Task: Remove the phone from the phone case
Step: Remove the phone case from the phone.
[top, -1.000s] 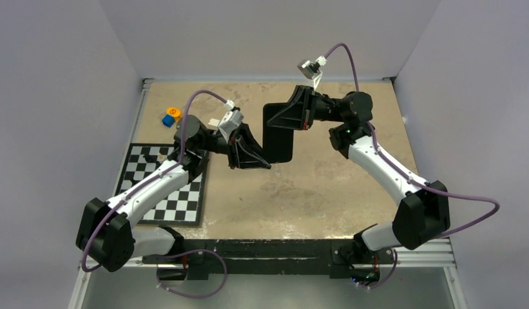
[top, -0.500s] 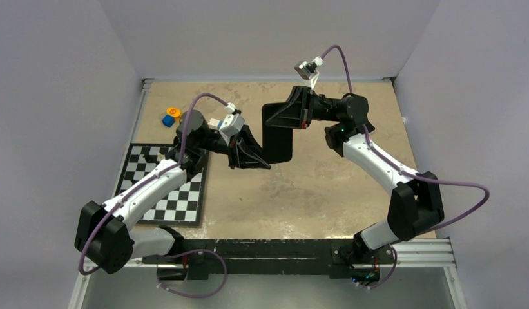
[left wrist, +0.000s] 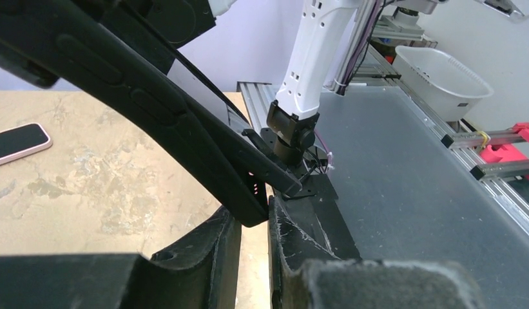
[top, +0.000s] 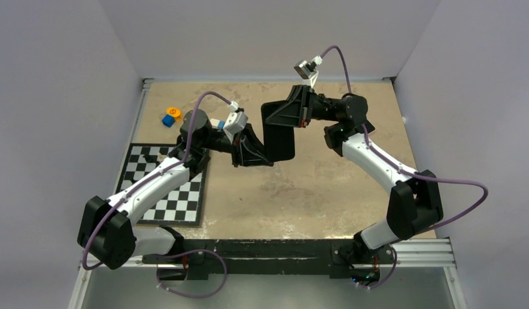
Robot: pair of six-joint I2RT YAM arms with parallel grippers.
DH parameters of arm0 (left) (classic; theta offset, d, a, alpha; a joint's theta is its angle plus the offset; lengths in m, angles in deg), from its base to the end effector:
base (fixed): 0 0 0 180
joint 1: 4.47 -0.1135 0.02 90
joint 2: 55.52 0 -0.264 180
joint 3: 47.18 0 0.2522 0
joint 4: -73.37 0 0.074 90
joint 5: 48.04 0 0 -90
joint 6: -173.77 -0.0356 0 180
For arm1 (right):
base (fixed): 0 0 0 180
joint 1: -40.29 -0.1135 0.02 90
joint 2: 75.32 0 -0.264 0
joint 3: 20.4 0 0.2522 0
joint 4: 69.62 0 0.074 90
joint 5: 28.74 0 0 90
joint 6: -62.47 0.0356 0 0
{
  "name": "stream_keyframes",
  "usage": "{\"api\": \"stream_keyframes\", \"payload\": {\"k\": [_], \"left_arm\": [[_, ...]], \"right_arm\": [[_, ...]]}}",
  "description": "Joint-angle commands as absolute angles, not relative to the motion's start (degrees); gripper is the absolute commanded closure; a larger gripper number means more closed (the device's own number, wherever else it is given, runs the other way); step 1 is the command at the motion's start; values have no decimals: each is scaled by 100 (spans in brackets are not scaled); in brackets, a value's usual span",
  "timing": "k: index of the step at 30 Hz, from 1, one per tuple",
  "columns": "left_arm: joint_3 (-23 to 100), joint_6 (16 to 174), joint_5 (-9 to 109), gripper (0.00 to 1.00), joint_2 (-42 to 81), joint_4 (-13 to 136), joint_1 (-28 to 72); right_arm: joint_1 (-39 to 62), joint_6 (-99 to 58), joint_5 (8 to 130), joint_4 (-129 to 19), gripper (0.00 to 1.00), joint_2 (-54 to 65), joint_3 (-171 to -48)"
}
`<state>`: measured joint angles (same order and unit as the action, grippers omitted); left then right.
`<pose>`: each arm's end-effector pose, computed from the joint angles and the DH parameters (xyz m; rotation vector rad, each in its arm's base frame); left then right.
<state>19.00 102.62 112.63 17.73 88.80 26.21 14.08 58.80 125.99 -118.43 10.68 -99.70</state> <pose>0.2229 -0.1713 0.3477 1.2391 1.2265 -1.5211 0.2713 0.1694 0.4072 -0.6861 1.4766 2.0786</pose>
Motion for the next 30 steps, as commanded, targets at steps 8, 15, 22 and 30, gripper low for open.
{"api": "stream_keyframes", "payload": {"k": [8, 15, 22, 30], "left_arm": [[1917, 11041, 5689, 100, 1639, 7374, 2401], [1321, 11904, 4207, 100, 1120, 7335, 2393], [908, 13075, 6093, 79, 1063, 8938, 2392], [876, 13954, 6566, 67, 1567, 10075, 2398]], "right_arm": [[940, 6549, 12359, -11602, 100, 619, -10071], [929, 6821, 11658, -12267, 100, 616, -9894], [927, 6539, 11406, -12203, 100, 716, -9818], [778, 6583, 11315, -12341, 100, 873, -9916]]}}
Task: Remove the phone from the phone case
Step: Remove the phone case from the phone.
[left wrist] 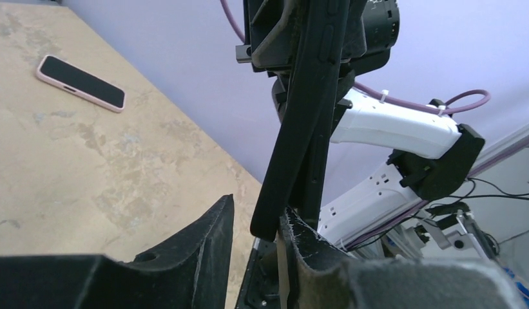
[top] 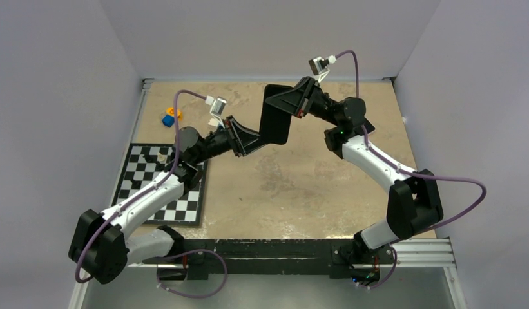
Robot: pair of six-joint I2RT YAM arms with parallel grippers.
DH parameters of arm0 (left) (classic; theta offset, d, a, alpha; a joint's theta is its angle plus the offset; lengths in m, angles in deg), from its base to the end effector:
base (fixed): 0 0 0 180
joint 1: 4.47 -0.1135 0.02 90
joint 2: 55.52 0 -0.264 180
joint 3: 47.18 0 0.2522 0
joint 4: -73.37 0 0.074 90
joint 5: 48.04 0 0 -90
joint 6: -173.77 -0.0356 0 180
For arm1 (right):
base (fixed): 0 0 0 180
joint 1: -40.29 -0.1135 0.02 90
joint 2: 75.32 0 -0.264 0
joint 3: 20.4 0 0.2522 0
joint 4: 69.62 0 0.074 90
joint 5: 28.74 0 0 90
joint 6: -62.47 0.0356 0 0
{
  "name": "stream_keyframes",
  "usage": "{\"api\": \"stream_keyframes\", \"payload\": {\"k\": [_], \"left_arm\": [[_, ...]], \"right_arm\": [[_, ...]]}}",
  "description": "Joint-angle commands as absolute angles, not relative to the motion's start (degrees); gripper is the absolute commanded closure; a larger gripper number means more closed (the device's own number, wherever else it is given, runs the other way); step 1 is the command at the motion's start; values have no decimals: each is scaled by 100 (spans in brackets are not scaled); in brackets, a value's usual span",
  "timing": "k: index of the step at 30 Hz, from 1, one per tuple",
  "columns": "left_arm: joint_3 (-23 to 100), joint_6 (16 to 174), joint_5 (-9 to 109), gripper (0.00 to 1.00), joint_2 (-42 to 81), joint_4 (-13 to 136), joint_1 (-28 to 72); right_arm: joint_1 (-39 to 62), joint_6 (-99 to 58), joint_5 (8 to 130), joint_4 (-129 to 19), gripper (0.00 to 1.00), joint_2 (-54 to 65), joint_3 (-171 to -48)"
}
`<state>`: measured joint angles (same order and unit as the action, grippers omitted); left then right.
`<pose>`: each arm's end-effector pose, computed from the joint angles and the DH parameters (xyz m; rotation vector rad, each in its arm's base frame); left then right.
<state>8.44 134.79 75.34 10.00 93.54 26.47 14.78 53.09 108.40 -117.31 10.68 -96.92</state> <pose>0.2139 -0.1510 0.3289 0.2740 1.6012 -1.5467 0.2843 0.1646 0.3961 -0.3455 1.3465 1.9734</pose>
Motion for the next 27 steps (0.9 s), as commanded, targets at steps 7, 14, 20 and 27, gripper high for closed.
{"api": "stream_keyframes", "payload": {"k": [7, 14, 20, 27], "left_arm": [[966, 13495, 5583, 100, 1868, 9457, 2401], [1270, 12184, 2567, 100, 1697, 7487, 2647], [891, 12138, 2266, 100, 1519, 7703, 2671], [797, 12382, 4013, 93, 1167, 8022, 2566]], "right_arm": [[641, 6664, 11217, -12397, 100, 919, -10059], [639, 7416, 10690, -13568, 100, 1044, -10078], [643, 7872, 10253, -14177, 100, 1186, -10068], [828, 7336, 10500, -13617, 100, 1147, -9811]]}}
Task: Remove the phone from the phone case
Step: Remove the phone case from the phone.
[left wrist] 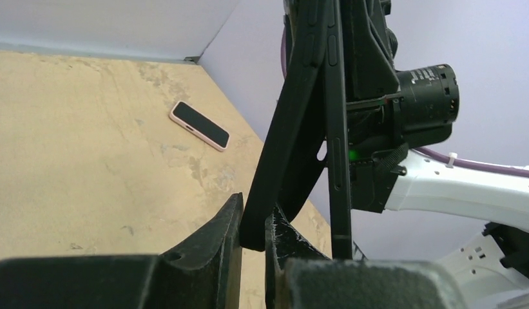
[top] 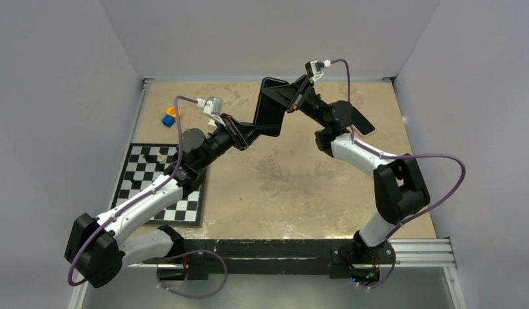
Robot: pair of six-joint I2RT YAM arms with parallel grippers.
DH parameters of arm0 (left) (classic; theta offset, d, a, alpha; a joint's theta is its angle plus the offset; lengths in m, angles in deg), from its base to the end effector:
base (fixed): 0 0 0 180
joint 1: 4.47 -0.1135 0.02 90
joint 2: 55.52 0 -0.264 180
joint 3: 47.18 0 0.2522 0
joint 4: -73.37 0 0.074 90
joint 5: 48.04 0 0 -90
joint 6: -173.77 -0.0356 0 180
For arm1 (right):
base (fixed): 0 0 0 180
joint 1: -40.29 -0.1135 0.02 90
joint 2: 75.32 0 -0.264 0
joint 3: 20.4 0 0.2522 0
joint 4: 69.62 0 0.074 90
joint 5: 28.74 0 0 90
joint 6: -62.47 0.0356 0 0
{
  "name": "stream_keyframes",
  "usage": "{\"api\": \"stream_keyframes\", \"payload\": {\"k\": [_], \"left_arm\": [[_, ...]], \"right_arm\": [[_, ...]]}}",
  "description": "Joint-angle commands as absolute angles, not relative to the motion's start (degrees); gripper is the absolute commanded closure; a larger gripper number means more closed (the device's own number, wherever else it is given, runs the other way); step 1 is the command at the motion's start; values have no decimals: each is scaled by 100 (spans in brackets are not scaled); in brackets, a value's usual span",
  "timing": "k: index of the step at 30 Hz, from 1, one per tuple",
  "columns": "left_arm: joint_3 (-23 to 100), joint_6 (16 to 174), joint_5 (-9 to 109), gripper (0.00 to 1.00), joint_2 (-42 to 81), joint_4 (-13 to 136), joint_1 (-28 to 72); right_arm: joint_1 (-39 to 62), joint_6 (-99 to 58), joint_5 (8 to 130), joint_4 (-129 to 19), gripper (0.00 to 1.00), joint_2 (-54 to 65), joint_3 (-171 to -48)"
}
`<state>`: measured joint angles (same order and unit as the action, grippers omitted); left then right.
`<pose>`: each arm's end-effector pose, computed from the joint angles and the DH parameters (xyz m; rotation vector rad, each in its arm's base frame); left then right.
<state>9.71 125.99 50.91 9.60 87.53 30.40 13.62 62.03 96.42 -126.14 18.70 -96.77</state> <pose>0.2160 -0.1573 0.3282 0.0357 1.5879 -1.1906 0.3117 0.1795 0.3651 -0.0464 1.2812 2.0762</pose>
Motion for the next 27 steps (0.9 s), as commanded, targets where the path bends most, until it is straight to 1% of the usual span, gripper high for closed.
{"api": "stream_keyframes", "payload": {"k": [1, 4, 6, 9, 13, 15, 17, 21, 24, 27], "left_arm": [[895, 12448, 4610, 84, 1094, 7872, 2520], [1102, 12467, 6113, 60, 810, 7288, 2466], [943, 12525, 6815, 49, 446, 7068, 2471], [565, 12508, 7424, 38, -266, 6731, 2468], [517, 12757, 8281, 35, -908, 6416, 2471], [534, 13329, 8516, 38, -998, 6593, 2471], [370, 14156, 8638, 43, -998, 7368, 2477], [95, 15741, 8446, 44, -650, 9514, 2564], [194, 16219, 8193, 47, -173, 10279, 2729], [358, 16406, 8013, 49, 256, 10731, 2818]], "right_arm": [[926, 7024, 10657, -13296, 100, 1053, -9720], [1317, 6140, 10892, -12396, 100, 724, -9350], [1663, 5741, 11042, -12040, 100, 553, -9220], [1938, 5120, 11155, -11272, 100, 416, -9235], [2043, 4625, 11093, -10577, 100, 381, -9349], [2054, 4603, 11050, -10505, 100, 444, -9392], [2054, 4611, 11002, -10477, 100, 510, -9439], [2053, 4687, 10874, -10464, 100, 567, -9413], [2052, 4750, 10801, -10432, 100, 580, -9388], [2037, 4794, 10742, -10416, 100, 567, -9363]]}}
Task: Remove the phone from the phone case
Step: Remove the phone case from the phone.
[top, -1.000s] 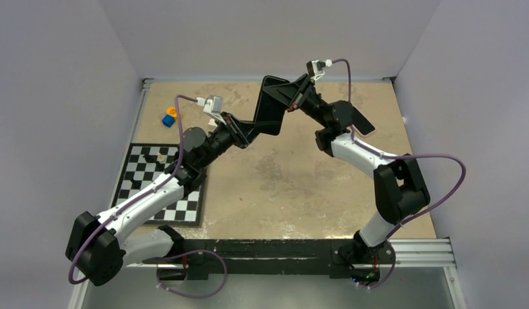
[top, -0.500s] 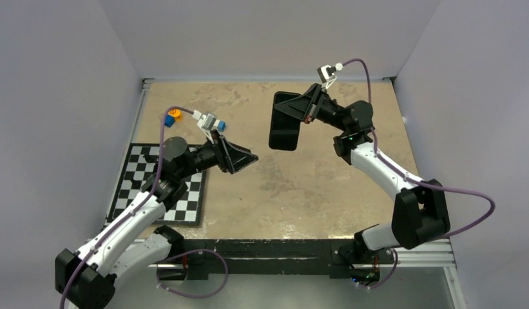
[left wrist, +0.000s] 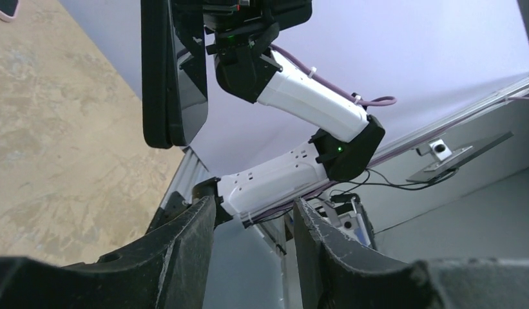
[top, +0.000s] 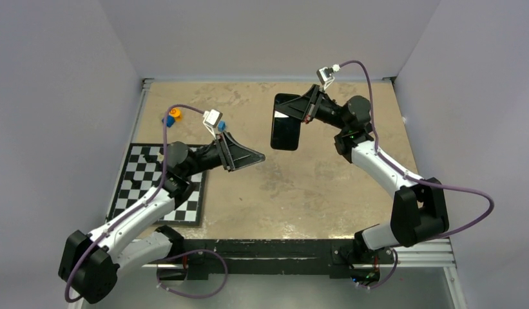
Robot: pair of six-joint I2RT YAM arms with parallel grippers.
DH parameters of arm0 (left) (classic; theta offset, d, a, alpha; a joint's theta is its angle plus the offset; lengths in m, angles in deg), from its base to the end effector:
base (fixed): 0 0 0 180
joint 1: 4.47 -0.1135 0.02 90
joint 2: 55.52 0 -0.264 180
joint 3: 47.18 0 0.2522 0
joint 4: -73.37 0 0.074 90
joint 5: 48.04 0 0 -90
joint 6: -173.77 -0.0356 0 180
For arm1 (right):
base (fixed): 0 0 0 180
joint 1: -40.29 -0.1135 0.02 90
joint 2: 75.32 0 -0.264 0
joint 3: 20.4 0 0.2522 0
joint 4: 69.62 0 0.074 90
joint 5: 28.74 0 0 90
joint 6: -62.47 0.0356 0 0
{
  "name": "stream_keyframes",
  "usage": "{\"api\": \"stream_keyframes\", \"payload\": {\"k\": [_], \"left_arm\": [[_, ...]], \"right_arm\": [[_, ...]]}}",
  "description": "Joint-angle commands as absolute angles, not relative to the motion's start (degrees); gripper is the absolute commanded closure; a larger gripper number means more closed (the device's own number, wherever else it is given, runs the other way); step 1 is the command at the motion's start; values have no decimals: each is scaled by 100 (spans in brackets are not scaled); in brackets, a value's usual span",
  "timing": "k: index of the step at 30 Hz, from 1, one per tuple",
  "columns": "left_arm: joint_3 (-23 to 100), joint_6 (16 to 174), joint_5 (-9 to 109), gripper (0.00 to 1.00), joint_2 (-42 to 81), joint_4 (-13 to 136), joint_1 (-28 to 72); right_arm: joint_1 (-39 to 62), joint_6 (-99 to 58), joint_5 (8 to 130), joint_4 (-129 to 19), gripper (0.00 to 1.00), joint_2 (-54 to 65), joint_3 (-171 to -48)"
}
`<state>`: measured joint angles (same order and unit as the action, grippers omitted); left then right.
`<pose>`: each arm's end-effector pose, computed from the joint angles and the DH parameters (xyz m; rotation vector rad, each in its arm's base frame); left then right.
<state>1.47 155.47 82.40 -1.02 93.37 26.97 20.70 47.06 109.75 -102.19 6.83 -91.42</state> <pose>0.1719 -0.1322 0.3274 0.1531 1.6919 -1.8957 0.2946 0.1332 0.3620 -0.1659 1.5907 1.8430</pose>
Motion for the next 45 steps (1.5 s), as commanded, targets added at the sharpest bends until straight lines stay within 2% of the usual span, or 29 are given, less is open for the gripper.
{"api": "stream_keyframes", "payload": {"k": [1, 8, 21, 30, 45], "left_arm": [[437, 16455, 8020, 49, 398, 10838, 2844], [589, 16741, 7944, 50, 976, 11301, 2901], [569, 16180, 7905, 55, 1052, 10734, 2909], [455, 15485, 7932, 51, 583, 9766, 2917], [699, 15714, 7674, 51, 934, 10129, 2913]], "right_arm": [[2028, 4797, 10722, -10401, 100, 559, -9358], [1991, 4789, 10705, -10355, 100, 519, -9391], [1909, 5031, 10698, -10654, 100, 504, -9315], [1908, 5034, 10688, -10630, 100, 512, -9375], [1801, 4963, 10697, -10561, 100, 391, -9331]]}}
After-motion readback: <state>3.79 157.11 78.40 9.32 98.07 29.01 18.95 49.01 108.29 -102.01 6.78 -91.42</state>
